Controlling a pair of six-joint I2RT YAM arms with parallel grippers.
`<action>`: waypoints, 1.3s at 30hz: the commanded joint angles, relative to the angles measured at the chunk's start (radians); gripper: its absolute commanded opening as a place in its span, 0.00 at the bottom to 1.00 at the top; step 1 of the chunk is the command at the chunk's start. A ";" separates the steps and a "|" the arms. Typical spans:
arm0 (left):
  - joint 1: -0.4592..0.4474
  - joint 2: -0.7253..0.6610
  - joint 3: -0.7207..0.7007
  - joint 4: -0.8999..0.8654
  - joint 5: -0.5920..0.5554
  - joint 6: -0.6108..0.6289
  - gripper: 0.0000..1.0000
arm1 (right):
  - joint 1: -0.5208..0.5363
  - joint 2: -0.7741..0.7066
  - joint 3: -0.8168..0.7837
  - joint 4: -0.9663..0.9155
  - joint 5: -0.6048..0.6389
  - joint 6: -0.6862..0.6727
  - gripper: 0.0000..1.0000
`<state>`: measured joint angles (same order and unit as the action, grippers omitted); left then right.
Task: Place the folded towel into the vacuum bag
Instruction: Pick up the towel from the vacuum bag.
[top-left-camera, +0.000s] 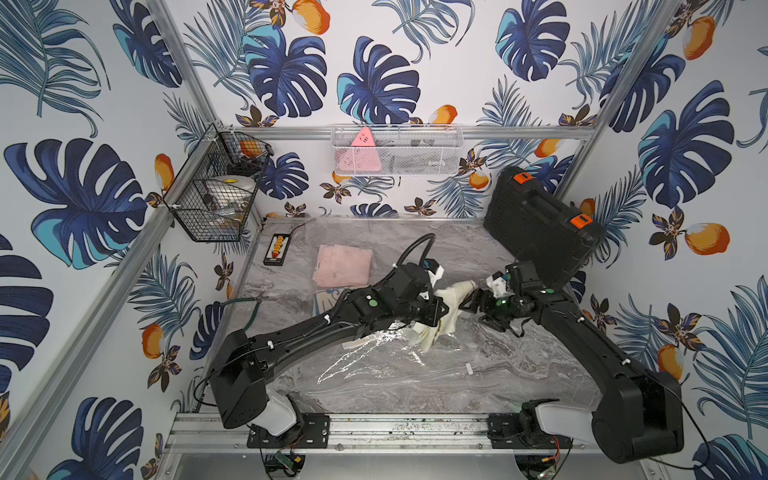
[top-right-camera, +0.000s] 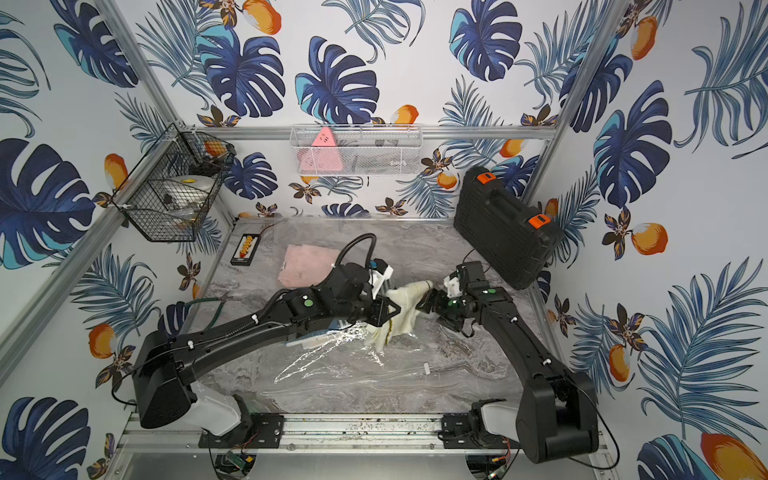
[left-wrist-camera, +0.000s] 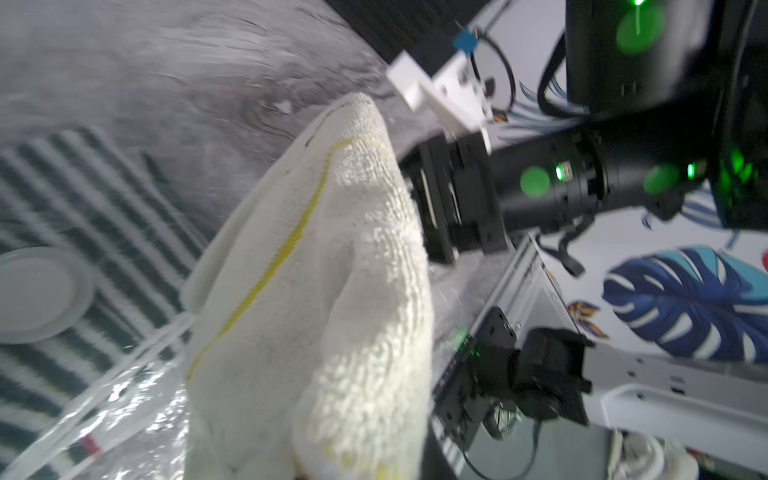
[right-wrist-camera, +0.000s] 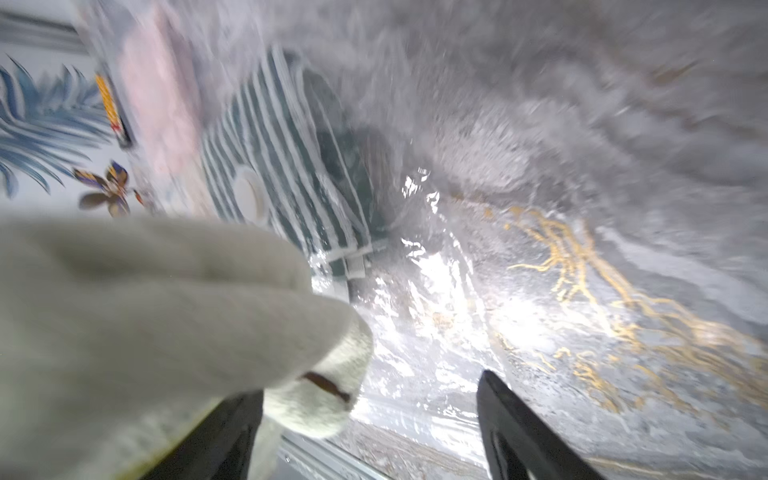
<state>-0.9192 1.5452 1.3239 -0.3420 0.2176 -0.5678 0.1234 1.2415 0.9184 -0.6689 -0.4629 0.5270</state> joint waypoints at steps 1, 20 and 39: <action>-0.046 0.021 0.079 -0.138 0.071 0.052 0.00 | -0.073 -0.036 0.040 -0.052 0.104 0.079 0.83; 0.347 0.135 -0.271 -0.188 -0.136 0.208 0.24 | 0.258 0.111 -0.034 0.041 0.095 0.009 0.75; 0.117 -0.023 -0.304 -0.186 -0.272 0.039 0.32 | 0.500 0.291 -0.258 0.526 -0.046 0.261 0.74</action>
<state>-0.8021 1.5124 1.0370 -0.5667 -0.0246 -0.5022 0.6022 1.5108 0.6804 -0.2638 -0.5224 0.7155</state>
